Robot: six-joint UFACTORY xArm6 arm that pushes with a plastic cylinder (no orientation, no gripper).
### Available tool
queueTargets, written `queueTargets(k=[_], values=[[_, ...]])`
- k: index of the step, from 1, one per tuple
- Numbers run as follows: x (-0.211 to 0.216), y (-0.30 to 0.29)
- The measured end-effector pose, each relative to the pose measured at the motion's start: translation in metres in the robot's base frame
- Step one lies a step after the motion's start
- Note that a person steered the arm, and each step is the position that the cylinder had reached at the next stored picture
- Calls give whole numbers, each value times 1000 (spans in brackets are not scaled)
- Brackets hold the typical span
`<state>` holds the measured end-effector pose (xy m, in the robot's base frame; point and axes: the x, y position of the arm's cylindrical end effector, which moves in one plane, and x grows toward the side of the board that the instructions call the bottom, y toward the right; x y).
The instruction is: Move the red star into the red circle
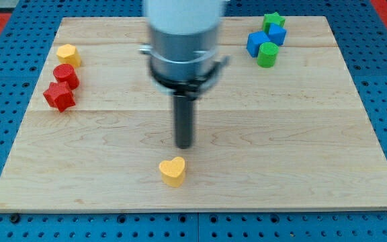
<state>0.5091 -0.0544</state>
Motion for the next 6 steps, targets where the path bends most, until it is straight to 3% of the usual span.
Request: queueTargets(k=[1,2,3,4,5,6], values=[[1,-95],[-7,-138],[-54,-183],[-90,-201],[-99,-204],[-111,-249]])
